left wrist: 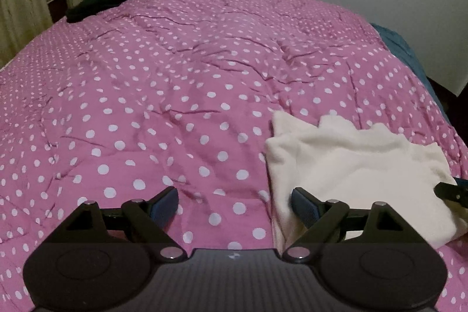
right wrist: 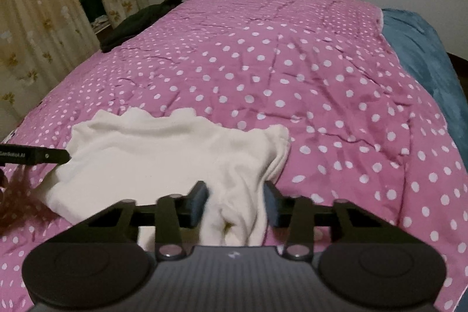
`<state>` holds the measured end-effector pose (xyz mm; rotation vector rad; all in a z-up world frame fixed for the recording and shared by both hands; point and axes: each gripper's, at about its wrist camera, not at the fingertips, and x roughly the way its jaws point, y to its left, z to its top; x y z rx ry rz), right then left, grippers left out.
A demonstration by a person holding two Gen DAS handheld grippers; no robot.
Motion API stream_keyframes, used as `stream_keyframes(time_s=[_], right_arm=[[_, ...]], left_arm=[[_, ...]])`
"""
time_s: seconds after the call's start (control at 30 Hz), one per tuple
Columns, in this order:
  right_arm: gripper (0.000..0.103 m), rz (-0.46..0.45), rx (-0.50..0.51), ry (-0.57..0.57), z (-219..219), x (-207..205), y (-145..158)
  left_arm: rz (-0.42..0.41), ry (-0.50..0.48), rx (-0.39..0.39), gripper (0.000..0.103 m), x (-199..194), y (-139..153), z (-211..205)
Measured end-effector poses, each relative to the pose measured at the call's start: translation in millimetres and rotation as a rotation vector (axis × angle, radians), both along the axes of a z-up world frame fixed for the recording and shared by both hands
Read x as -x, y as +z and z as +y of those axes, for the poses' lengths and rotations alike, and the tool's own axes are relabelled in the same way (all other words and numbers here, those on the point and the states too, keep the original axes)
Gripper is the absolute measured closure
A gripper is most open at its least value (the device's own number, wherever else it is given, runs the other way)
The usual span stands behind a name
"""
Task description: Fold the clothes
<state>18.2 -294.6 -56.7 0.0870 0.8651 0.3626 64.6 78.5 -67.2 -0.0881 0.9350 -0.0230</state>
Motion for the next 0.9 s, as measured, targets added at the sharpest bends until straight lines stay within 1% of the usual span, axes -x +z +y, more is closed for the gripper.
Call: stream_keyframes(time_s=[0.1, 0.13, 0.17, 0.2, 0.3, 0.33, 0.37, 0.4, 0.47, 0.5, 0.53, 0.6, 0.63, 0.77, 0.83, 0.9], right_arm=[[0.067, 0.000, 0.004, -0.002, 0, -2, 0], [0.064, 0.000, 0.006, -0.007, 0, -2, -1], [0.058, 0.000, 0.008, -0.012, 0, -3, -1], [0.055, 0.000, 0.011, -0.017, -1, -4, -2], [0.054, 0.005, -0.008, -0.018, -1, -5, -3], [0.056, 0.007, -0.015, -0.018, -1, -5, -3], [0.063, 0.009, -0.021, -0.019, -1, -5, -4], [0.066, 0.010, -0.027, -0.019, -1, -6, -4], [0.076, 0.014, -0.040, -0.020, -1, -6, -5], [0.079, 0.005, -0.045, -0.020, -1, -4, -3], [0.082, 0.000, -0.050, -0.020, -1, -3, -1], [0.084, -0.016, -0.066, -0.020, -4, 2, 5], [0.085, -0.020, -0.072, -0.021, -4, 3, 6], [0.085, -0.034, -0.077, -0.013, -4, 8, 11], [0.085, -0.025, -0.070, -0.017, -3, 7, 8], [0.081, -0.006, -0.073, -0.020, -4, 3, 4]], left_arm=[[0.011, -0.011, 0.023, 0.016, -2, -2, 2], [0.012, -0.015, 0.023, 0.016, -2, -3, 0], [0.011, -0.019, 0.021, 0.016, -3, -3, -2], [0.010, -0.022, 0.019, 0.017, -3, -4, -4], [0.010, -0.037, 0.026, 0.018, -4, -5, -8], [0.009, -0.047, 0.023, 0.018, -4, -5, -10], [0.006, -0.052, 0.015, 0.019, -4, -6, -13], [0.005, -0.053, 0.007, 0.021, -5, -7, -15], [0.003, -0.055, -0.007, 0.027, -6, -8, -19], [0.002, -0.058, 0.001, 0.034, -6, -8, -19], [0.002, -0.067, 0.018, 0.045, -6, -6, -18], [0.002, -0.081, 0.049, 0.056, -5, -3, -17], [-0.004, -0.087, 0.048, 0.058, -4, -1, -18], [-0.012, -0.093, 0.058, 0.058, -3, -3, -15], [-0.019, -0.088, 0.067, 0.055, -3, -4, -12], [-0.025, -0.091, 0.065, 0.054, -3, -4, -11]])
